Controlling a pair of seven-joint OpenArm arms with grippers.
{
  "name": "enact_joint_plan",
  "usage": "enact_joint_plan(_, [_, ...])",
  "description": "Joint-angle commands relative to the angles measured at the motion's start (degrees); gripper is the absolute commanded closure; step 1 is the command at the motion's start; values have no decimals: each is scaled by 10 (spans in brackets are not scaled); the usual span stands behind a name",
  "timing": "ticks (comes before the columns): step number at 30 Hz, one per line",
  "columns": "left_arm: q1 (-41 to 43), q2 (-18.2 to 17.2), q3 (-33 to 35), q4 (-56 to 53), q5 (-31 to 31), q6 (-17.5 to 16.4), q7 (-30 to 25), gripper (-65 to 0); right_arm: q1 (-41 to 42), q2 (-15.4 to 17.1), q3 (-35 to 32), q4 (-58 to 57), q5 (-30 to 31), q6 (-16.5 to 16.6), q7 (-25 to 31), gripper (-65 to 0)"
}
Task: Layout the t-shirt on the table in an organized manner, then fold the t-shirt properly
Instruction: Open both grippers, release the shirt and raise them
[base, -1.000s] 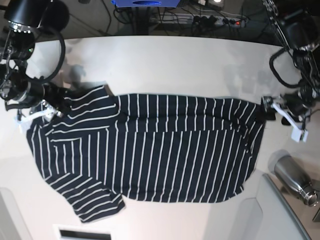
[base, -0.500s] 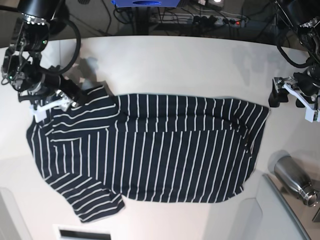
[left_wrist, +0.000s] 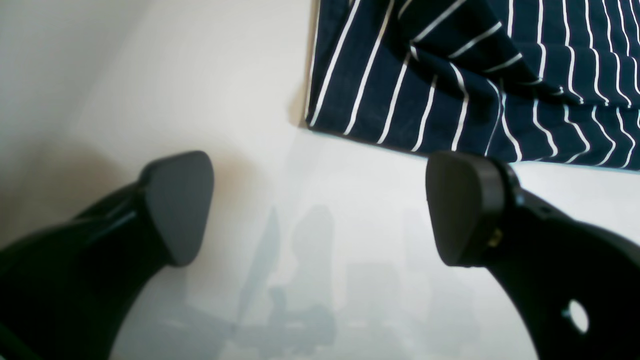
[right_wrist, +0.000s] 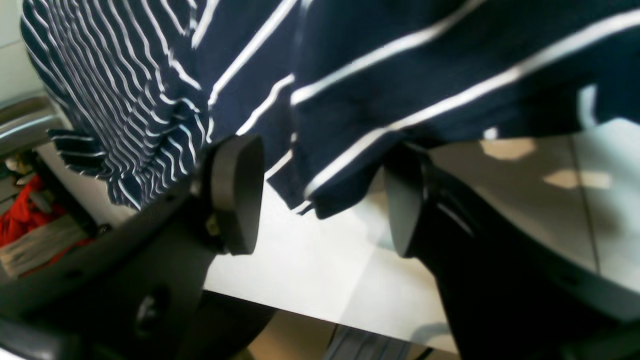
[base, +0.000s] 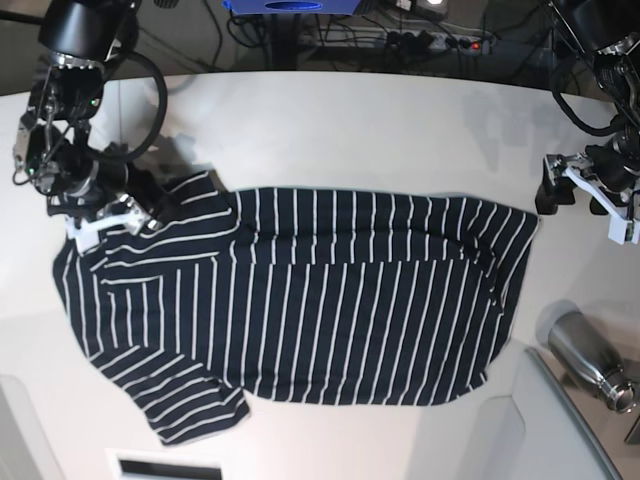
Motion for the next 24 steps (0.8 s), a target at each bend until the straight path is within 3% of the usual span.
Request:
enact_joint_plan(1, [-1, -13, -5, 8, -8, -3, -12, -650, 13, 4, 2, 8, 11, 1, 7, -342])
enact_joint_plan(3, [0, -13, -5, 8, -8, -3, -12, -650, 14, 4, 2, 10, 11, 1, 7, -261])
enact_joint_plan(6, [0, -13, -5, 8, -8, -3, -12, -650, 24, 4, 2, 10, 11, 1, 2, -24])
enact_joint_plan(7, [0, -13, -5, 8, -8, -3, -12, -650, 25, 4, 2, 10, 11, 1, 2, 0])
enact_joint_plan(18, [0, -13, -5, 8, -8, -3, -12, -650, 116, 9, 1, 3, 6, -2, -21, -6])
enact_joint_plan(24, [1, -11, -1, 9, -8, -3, -12, -650, 215, 31, 0, -107, 6, -3, -18, -14])
